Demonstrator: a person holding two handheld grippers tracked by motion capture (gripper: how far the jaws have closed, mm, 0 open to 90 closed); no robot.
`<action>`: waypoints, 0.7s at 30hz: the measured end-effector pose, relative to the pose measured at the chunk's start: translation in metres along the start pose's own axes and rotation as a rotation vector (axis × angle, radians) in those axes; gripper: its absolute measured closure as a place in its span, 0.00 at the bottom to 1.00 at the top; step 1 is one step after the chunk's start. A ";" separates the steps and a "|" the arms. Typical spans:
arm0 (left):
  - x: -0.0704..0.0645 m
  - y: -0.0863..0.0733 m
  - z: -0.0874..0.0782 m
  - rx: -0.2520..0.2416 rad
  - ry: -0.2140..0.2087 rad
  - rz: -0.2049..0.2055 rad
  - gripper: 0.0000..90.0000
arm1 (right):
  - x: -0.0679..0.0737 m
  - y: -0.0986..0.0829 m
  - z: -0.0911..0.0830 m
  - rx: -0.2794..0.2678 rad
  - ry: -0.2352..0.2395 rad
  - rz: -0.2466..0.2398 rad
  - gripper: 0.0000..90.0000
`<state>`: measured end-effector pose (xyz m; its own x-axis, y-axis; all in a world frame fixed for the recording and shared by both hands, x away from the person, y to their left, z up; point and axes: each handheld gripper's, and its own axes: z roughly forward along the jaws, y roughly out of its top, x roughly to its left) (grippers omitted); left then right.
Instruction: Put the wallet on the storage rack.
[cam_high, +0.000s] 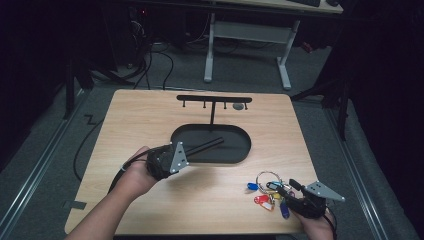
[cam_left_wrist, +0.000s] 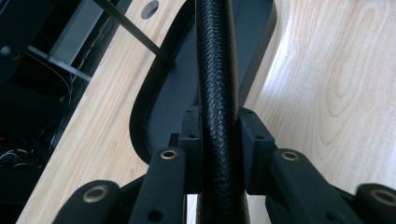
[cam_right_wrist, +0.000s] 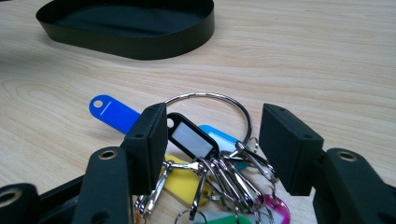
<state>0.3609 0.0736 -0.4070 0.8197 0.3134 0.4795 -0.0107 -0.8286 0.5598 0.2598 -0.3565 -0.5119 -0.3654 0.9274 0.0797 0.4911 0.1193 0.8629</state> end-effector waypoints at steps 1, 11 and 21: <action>0.000 0.001 0.002 0.000 0.001 0.016 0.83 | -0.001 -0.001 -0.001 -0.001 -0.002 -0.003 0.47; 0.007 0.013 0.028 0.008 -0.015 0.089 0.83 | -0.005 -0.009 -0.015 0.001 -0.031 0.011 0.47; 0.018 0.024 0.047 0.000 -0.013 0.115 0.83 | -0.008 -0.014 -0.022 0.004 -0.047 0.021 0.47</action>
<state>0.4022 0.0374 -0.4174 0.8203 0.2107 0.5317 -0.1045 -0.8588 0.5015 0.2384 -0.3730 -0.5143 -0.3177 0.9453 0.0741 0.5015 0.1012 0.8592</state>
